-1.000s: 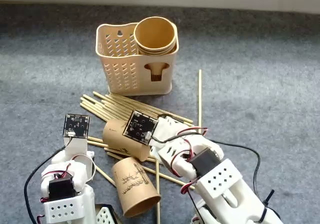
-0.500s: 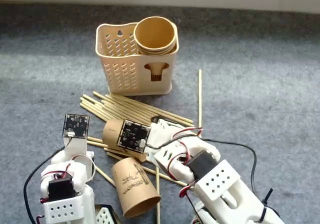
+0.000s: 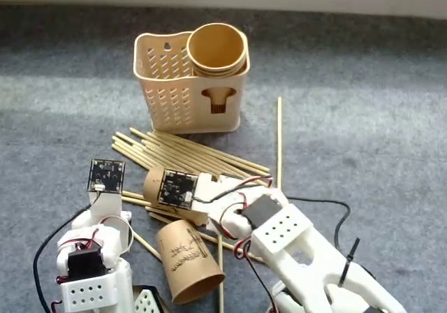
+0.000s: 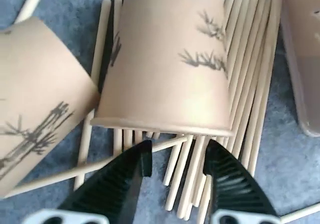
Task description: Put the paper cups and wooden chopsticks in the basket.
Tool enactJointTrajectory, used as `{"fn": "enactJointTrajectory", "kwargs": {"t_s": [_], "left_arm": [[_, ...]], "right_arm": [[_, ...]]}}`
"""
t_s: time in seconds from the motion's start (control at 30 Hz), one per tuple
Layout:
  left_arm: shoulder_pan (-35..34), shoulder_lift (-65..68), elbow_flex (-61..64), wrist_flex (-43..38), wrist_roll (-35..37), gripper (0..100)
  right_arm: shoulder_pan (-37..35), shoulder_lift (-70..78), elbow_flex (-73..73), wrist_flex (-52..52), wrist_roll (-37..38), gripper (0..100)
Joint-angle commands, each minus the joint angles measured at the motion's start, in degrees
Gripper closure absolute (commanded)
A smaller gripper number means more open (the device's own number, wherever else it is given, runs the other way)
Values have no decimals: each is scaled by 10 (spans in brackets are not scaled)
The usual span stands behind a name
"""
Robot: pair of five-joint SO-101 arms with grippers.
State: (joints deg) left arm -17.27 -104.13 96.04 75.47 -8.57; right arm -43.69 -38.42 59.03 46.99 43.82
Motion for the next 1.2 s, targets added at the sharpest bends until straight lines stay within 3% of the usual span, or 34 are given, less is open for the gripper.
{"fn": "enactJointTrajectory", "kwargs": {"t_s": [0.0, 0.5, 0.63, 1.17], "left_arm": [[-4, -2, 11, 3, -1, 947], [-4, -2, 11, 3, -1, 947], [-4, -2, 11, 3, -1, 947], [-4, -2, 11, 3, -1, 947]], "right_arm": [[11, 36, -73, -7, 3, 821], [29, 48, -96, -55, 1, 821], [45, 41, -95, -54, -43, 821], [-33, 48, -81, -63, -46, 822]]}}
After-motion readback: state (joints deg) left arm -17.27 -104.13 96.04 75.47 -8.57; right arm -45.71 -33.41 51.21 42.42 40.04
